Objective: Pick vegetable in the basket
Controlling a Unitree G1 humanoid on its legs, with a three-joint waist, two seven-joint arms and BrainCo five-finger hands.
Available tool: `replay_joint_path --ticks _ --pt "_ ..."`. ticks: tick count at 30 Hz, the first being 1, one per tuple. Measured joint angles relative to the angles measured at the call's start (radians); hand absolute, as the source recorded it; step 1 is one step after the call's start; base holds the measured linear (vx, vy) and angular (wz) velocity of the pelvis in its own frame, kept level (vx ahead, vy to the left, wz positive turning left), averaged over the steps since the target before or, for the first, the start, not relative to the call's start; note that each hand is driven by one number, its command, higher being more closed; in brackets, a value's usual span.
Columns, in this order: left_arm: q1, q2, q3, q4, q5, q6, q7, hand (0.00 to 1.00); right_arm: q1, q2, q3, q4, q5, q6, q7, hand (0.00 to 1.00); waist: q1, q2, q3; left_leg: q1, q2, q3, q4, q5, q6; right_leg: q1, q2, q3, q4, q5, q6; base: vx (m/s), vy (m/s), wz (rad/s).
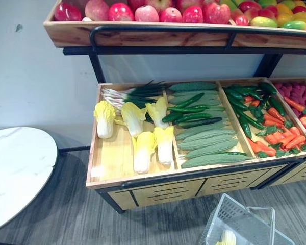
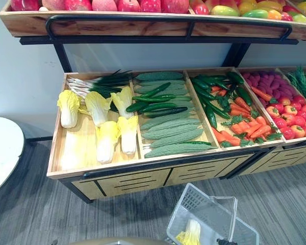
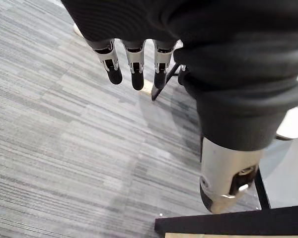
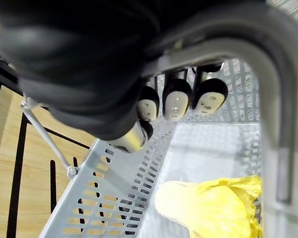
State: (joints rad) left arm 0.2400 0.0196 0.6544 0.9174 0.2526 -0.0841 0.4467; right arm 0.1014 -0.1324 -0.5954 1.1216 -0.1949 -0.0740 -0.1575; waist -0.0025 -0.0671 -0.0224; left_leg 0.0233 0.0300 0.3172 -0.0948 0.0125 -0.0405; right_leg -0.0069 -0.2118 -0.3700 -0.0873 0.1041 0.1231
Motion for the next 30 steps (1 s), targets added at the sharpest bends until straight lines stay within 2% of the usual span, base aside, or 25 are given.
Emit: replay_joint_path --ticks 5,14,17,18,19,20,21,23,24,25,26,27,28,30 --pt "-0.002 0.043 -0.119 0.031 0.078 0.001 -0.050 0.00 -0.012 -0.011 0.056 0.000 -0.001 -0.004 -0.008 1.00 0.000 0.008 0.004 0.009 0.002 0.008 0.000 -0.004 -0.007 0.000 0.005 0.014 0.005 -0.003 -0.005 -0.01 -0.038 -0.07" --pt "0.004 0.067 -0.281 0.071 0.079 -0.007 -0.147 0.00 -0.023 -0.023 0.093 0.000 -0.001 -0.004 -0.007 1.00 0.002 0.008 0.013 0.025 -0.001 0.031 0.009 -0.019 -0.002 -0.004 -0.009 0.041 0.026 -0.018 0.005 -0.02 -0.015 -0.06" --pt "0.007 0.068 -0.327 0.079 0.078 -0.021 -0.173 0.00 -0.021 -0.034 0.089 0.000 0.000 -0.004 -0.008 1.00 0.001 0.013 0.029 -0.006 0.012 0.034 0.153 -0.104 0.005 0.003 -0.029 0.049 0.074 -0.042 0.014 0.01 0.014 -0.07" --pt "0.008 0.068 -0.351 0.079 0.078 -0.028 -0.182 0.00 -0.018 -0.039 0.074 -0.001 0.001 -0.005 -0.008 1.00 -0.001 0.022 0.043 -0.038 0.032 0.034 0.266 -0.169 0.008 -0.007 -0.039 0.052 0.134 -0.073 0.020 0.01 0.024 -0.05" --pt "0.007 0.068 -0.360 0.079 0.078 -0.032 -0.186 0.00 -0.022 -0.041 0.062 -0.003 0.002 -0.005 -0.008 1.00 -0.003 0.030 0.054 -0.055 0.044 0.032 0.329 -0.207 0.008 -0.015 -0.042 0.055 0.172 -0.095 0.024 -0.01 0.060 -0.06" --pt "0.006 0.072 -0.379 0.079 0.077 -0.040 -0.194 0.00 -0.023 -0.048 0.044 -0.007 0.010 -0.005 -0.007 1.00 -0.005 0.045 0.073 -0.083 0.080 0.030 0.446 -0.274 0.014 -0.032 -0.048 0.069 0.255 -0.127 0.036 -0.03 0.102 -0.13" --pt "0.004 0.078 -0.391 0.079 0.076 -0.040 -0.200 0.00 -0.023 -0.048 0.034 -0.008 0.011 -0.004 -0.007 1.00 -0.005 0.050 0.079 -0.098 0.099 0.035 0.505 -0.309 0.020 -0.049 -0.044 0.086 0.300 -0.137 0.045 -0.04 0.140 -0.37" --pt "0.008 0.099 -0.415 0.081 0.077 -0.039 -0.215 0.00 -0.034 -0.044 0.035 -0.009 0.017 -0.005 -0.006 1.00 0.000 0.053 0.098 -0.111 0.131 0.074 0.562 -0.343 0.029 -0.090 -0.024 0.143 0.345 -0.109 0.043 -0.04 0.151 -0.71" --pt "0.004 0.109 -0.420 0.081 0.076 -0.039 -0.216 0.00 -0.046 -0.040 0.048 -0.015 0.017 -0.005 -0.006 1.00 0.005 0.061 0.115 -0.109 0.150 0.116 0.566 -0.355 0.028 -0.116 -0.005 0.177 0.328 -0.055 0.031 -0.07 0.197 -1.00" --pt "-0.005 0.114 -0.420 0.081 0.076 -0.038 -0.216 0.00 -0.050 -0.034 0.061 -0.036 0.016 -0.005 -0.006 1.00 0.004 0.066 0.122 -0.108 0.161 0.158 0.555 -0.346 0.045 -0.128 0.007 0.193 0.286 0.007 0.020 -0.15 0.243 -1.06" --pt "-0.004 0.117 -0.421 0.080 0.077 -0.038 -0.216 0.00 -0.051 -0.025 0.066 -0.052 0.016 -0.006 -0.005 1.00 0.004 0.070 0.128 -0.110 0.165 0.194 0.535 -0.334 0.065 -0.135 0.004 0.192 0.262 0.030 0.019 -0.15 0.189 -0.94" --pt "-0.015 0.117 -0.423 0.079 0.078 -0.039 -0.216 0.00 -0.056 -0.020 0.089 -0.065 0.016 -0.019 -0.005 1.00 0.000 0.062 0.143 -0.108 0.162 0.237 0.499 -0.312 0.092 -0.165 -0.017 0.119 0.339 -0.002 -0.016 -0.20 0.206 -0.86" --pt "-0.029 0.128 -0.424 0.079 0.078 -0.039 -0.217 0.00 -0.062 -0.020 0.095 -0.072 0.015 -0.023 -0.005 1.00 -0.004 0.059 0.151 -0.101 0.155 0.279 0.447 -0.282 0.105 -0.182 -0.051 0.000 0.463 -0.057 -0.079 -0.15 0.167 -0.76" --pt "-0.035 0.132 -0.441 0.078 0.080 -0.039 -0.221 0.00 -0.067 -0.020 0.103 -0.071 0.013 -0.023 -0.006 1.00 -0.001 0.062 0.155 -0.064 0.148 0.349 0.352 -0.225 0.117 -0.150 -0.089 -0.152 0.620 -0.133 -0.112 -0.14 0.187 -0.96"
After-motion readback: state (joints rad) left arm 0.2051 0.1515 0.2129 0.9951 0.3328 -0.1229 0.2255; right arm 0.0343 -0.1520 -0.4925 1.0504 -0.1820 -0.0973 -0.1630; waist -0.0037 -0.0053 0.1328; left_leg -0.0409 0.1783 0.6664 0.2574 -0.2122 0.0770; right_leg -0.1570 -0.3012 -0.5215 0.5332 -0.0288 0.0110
